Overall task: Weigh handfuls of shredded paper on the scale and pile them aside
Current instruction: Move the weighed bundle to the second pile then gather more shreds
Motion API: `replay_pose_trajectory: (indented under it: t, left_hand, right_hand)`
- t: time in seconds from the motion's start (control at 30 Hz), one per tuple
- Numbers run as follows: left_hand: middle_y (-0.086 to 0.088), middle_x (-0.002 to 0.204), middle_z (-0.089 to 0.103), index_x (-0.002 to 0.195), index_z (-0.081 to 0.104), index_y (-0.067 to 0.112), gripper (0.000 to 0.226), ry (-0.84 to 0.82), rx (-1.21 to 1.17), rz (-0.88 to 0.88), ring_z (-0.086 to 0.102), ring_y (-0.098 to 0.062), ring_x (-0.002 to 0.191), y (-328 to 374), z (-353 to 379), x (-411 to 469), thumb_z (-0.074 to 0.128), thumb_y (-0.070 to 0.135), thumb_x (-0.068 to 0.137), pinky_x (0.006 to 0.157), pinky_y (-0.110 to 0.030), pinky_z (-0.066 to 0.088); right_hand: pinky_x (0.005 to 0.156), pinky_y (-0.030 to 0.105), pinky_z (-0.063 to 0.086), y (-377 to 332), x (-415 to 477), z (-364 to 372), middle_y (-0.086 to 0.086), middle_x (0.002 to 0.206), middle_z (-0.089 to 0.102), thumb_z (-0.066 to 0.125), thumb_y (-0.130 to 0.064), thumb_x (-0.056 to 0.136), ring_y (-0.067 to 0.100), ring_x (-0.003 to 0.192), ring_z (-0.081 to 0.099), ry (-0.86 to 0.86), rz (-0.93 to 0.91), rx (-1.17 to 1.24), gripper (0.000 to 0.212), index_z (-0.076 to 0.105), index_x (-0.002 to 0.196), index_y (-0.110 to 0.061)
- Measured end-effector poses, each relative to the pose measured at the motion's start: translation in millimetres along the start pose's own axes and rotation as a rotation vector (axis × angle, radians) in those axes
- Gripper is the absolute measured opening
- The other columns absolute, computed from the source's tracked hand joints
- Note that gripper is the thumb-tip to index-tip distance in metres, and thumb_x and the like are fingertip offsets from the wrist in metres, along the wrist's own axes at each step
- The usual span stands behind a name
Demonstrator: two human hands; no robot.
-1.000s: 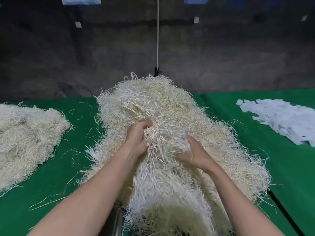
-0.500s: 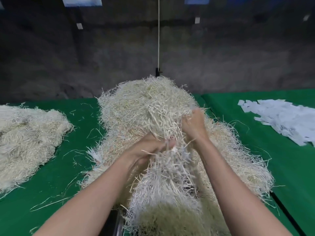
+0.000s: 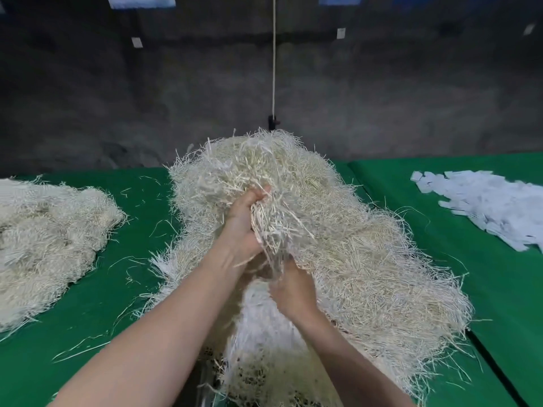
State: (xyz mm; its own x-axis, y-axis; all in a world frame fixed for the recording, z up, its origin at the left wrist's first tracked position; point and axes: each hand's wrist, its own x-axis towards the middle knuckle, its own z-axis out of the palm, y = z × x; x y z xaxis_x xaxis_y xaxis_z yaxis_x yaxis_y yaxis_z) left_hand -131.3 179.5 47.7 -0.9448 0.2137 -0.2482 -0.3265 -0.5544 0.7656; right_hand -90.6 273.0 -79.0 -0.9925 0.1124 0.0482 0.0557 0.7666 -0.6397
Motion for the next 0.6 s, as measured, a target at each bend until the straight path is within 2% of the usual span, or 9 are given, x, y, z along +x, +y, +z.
replay_pose_trajectory:
  t: [0.1,0.2,0.27,0.3,0.4,0.43,0.5,0.53,0.6]
  left_hand:
    - [-0.019,0.077,0.069,0.087,0.054,0.008,0.022,0.0,0.0,0.052,0.069,-0.03,0.061,18.0,-7.5,-0.1,0.061,0.006,0.066,0.056,-0.044,0.057]
    - [-0.02,0.106,0.062,0.091,0.056,0.01,0.032,0.082,0.132,0.063,0.065,-0.035,0.09,18.1,-19.7,-2.5,0.064,0.006,0.061,0.081,-0.052,0.054]
    - [-0.016,0.114,0.057,0.095,0.057,0.01,0.028,0.125,0.154,0.04,0.062,-0.031,0.086,16.1,-24.4,-7.5,0.063,0.006,0.067,0.079,-0.045,0.054]
    - [-0.016,0.121,0.054,0.1,0.058,0.009,0.034,0.117,0.149,0.037,0.061,-0.03,0.088,20.1,-26.2,-10.2,0.063,0.007,0.066,0.081,-0.044,0.053]
    - [-0.021,0.142,0.043,0.13,0.05,0.008,0.075,0.127,0.137,0.132,0.06,-0.034,0.104,48.4,-32.2,-17.2,0.063,0.01,0.056,0.094,-0.052,0.047]
    - [-0.019,0.14,0.044,0.132,0.048,0.007,0.078,0.136,0.169,0.167,0.059,-0.032,0.111,59.1,-35.9,-17.8,0.064,0.011,0.056,0.096,-0.05,0.046]
    - [-0.012,0.132,0.049,0.116,0.057,0.008,0.053,0.193,0.269,0.233,0.059,-0.02,0.114,66.0,-40.4,-22.7,0.063,0.01,0.063,0.095,-0.043,0.049]
    - [-0.011,0.137,0.046,0.11,0.058,0.011,0.048,0.198,0.307,0.22,0.053,-0.021,0.121,62.8,-39.7,-26.8,0.063,0.01,0.063,0.102,-0.046,0.043]
    - [-0.013,0.148,0.035,0.105,0.057,0.015,0.052,0.178,0.334,0.177,0.036,-0.032,0.134,49.6,-37.2,-31.1,0.063,0.013,0.054,0.111,-0.056,0.027]
  right_hand:
    - [0.08,0.028,0.052,54.8,0.8,0.3,0.001,0.089,0.063,0.046,-0.004,0.093,0.015,0.078,0.063,-0.028,0.181,-0.175,0.025,0.053,0.116,-0.01]
    - [0.074,0.026,0.049,91.1,-2.5,-17.8,0.003,0.079,0.06,0.043,-0.004,0.092,0.013,0.071,0.058,0.054,0.354,-0.128,0.018,0.056,0.104,-0.008]
    - [0.076,0.029,0.043,103.1,0.3,-30.8,0.0,0.084,0.062,0.042,0.0,0.09,0.017,0.083,0.062,0.111,0.348,-0.067,0.025,0.054,0.108,-0.012]
    - [0.076,0.028,0.041,105.3,-0.6,-36.6,0.002,0.091,0.065,0.043,-0.002,0.089,0.02,0.089,0.063,0.105,0.364,-0.054,0.025,0.054,0.108,-0.014]
    - [0.063,0.023,0.043,123.9,-8.0,-46.7,0.016,0.104,0.067,0.051,-0.016,0.093,0.029,0.098,0.064,0.119,0.391,-0.128,0.011,0.061,0.094,-0.018]
    - [0.066,0.023,0.046,131.3,-11.0,-46.4,0.014,0.109,0.067,0.051,-0.015,0.094,0.027,0.103,0.064,0.083,0.364,-0.236,0.013,0.062,0.099,-0.019]
    - [0.085,0.026,0.047,128.9,-4.7,-48.5,0.002,0.122,0.062,0.045,-0.01,0.094,0.018,0.11,0.06,-0.04,0.228,-0.491,0.034,0.051,0.126,-0.021]
    - [0.088,0.027,0.046,117.8,0.0,-53.1,0.001,0.125,0.06,0.044,-0.01,0.093,0.018,0.109,0.059,-0.073,0.179,-0.507,0.039,0.046,0.131,-0.02]
    - [0.079,0.028,0.051,78.0,11.9,-72.3,0.0,0.124,0.057,0.056,-0.014,0.089,0.015,0.097,0.059,-0.16,0.022,-0.356,0.041,0.044,0.128,-0.02]
